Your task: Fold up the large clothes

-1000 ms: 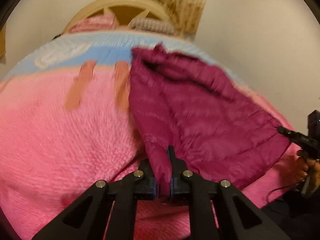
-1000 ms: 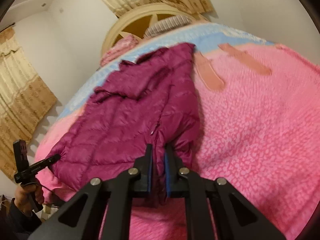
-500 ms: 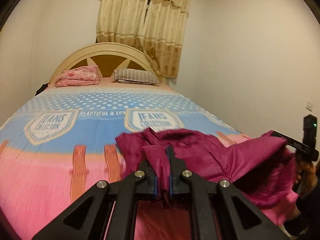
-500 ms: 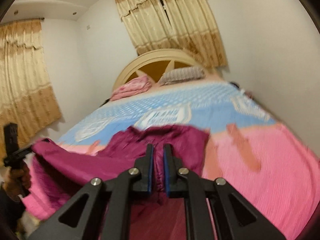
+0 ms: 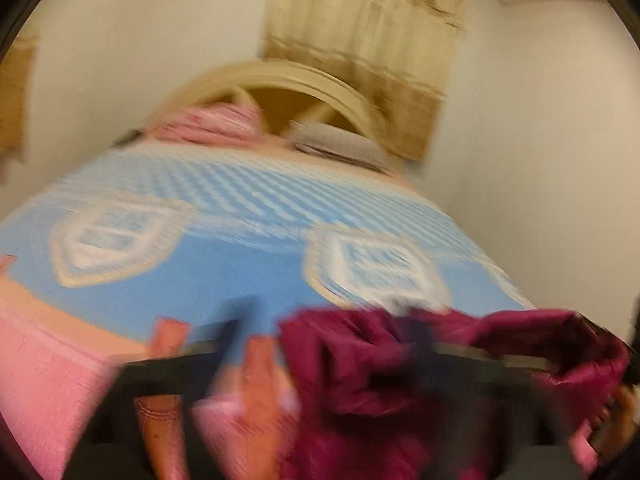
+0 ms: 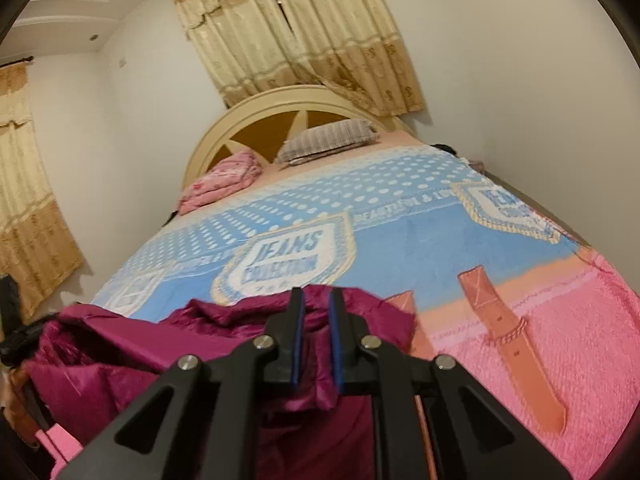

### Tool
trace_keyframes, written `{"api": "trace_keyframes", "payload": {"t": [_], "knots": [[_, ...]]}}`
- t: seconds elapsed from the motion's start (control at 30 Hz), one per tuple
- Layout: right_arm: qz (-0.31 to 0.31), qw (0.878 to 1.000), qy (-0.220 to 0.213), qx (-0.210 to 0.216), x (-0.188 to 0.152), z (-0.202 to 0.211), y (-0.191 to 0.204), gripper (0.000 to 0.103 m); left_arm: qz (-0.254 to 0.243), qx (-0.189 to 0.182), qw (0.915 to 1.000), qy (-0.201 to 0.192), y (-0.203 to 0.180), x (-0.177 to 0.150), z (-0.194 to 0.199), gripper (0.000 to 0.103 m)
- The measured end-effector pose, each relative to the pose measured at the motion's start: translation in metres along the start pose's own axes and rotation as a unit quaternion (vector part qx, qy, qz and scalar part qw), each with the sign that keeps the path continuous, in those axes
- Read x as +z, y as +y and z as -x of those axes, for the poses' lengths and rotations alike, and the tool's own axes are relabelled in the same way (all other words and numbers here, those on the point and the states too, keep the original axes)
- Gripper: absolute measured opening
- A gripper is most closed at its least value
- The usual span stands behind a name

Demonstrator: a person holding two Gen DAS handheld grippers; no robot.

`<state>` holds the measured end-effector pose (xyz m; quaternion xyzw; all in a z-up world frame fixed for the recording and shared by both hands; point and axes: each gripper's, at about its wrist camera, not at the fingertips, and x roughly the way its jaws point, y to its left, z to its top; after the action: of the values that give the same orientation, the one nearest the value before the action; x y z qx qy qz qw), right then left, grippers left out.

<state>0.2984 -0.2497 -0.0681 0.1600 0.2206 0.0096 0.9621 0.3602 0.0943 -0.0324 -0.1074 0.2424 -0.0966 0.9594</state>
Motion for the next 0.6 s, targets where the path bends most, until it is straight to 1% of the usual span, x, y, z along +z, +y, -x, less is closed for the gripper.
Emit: {"api": "trace_keyframes", "payload": {"t": [0.03, 0.07, 0.1, 0.13, 0.17, 0.2, 0.23, 0.27, 0.3, 0.33, 0.37, 0.43, 0.47, 0.5, 0.53, 0.6], "knots": [[-0.001, 1.000, 0.001, -0.005, 0.002, -0.007, -0.003, 0.015, 0.008, 0.018, 0.9996, -0.022, 0.002, 0.003, -0.004, 0.102], [-0.002, 1.000, 0.000, -0.016, 0.003, -0.016, -0.005, 0.015, 0.010, 0.034, 0.9988, -0.034, 0.001, 0.005, -0.010, 0.102], [-0.005, 0.999, -0.007, -0.035, 0.006, -0.029, -0.010, 0.020, 0.005, 0.042, 0.9987, -0.028, -0.002, 0.005, -0.021, 0.102], [-0.012, 0.999, -0.013, -0.041, 0.009, -0.038, -0.015, 0.049, 0.004, 0.051, 0.9986, -0.015, -0.007, 0.002, -0.032, 0.102], [-0.017, 0.999, -0.020, -0.044, 0.012, -0.046, -0.019, 0.072, 0.003, 0.057, 0.9983, -0.012, -0.012, -0.003, -0.036, 0.102], [-0.024, 0.998, -0.032, -0.054, 0.015, -0.056, -0.024, 0.103, -0.004, 0.062, 0.9979, -0.017, -0.020, -0.010, -0.037, 0.102], [-0.031, 0.997, -0.041, -0.066, 0.016, -0.058, -0.026, 0.103, -0.019, 0.076, 0.9966, -0.025, -0.030, -0.018, -0.032, 0.102], [-0.035, 0.995, -0.041, -0.087, 0.016, -0.058, -0.026, 0.103, -0.041, 0.078, 0.9950, -0.047, -0.043, -0.029, -0.021, 0.102], [-0.028, 0.994, -0.042, -0.100, 0.015, -0.052, -0.021, 0.103, -0.059, 0.071, 0.9938, -0.062, -0.052, -0.037, -0.012, 0.102], [-0.019, 0.994, -0.045, -0.098, 0.012, -0.044, -0.014, 0.103, -0.094, 0.067, 0.9903, -0.078, -0.067, -0.052, -0.001, 0.102], [-0.009, 0.996, -0.044, -0.080, 0.004, -0.031, -0.002, 0.103, -0.124, 0.076, 0.9854, -0.089, -0.080, -0.066, 0.006, 0.102], [0.015, 0.999, -0.028, -0.028, -0.018, -0.011, 0.022, 0.103, -0.155, 0.067, 0.9817, -0.087, -0.095, -0.085, 0.006, 0.102], [0.028, 0.999, -0.022, -0.014, -0.029, -0.003, 0.034, 0.103, -0.161, 0.071, 0.9804, -0.088, -0.100, -0.092, 0.005, 0.102], [0.058, 0.998, -0.014, 0.003, -0.052, 0.010, 0.056, 0.103, -0.164, 0.075, 0.9800, -0.085, -0.102, -0.102, -0.001, 0.102], [0.078, 0.997, -0.011, 0.014, -0.067, 0.015, 0.069, 0.103, -0.163, 0.082, 0.9800, -0.078, -0.103, -0.105, -0.009, 0.102], [0.128, 0.991, 0.007, 0.031, -0.097, 0.013, 0.097, 0.103, -0.155, 0.117, 0.9788, -0.066, -0.101, -0.106, -0.032, 0.102]]}}
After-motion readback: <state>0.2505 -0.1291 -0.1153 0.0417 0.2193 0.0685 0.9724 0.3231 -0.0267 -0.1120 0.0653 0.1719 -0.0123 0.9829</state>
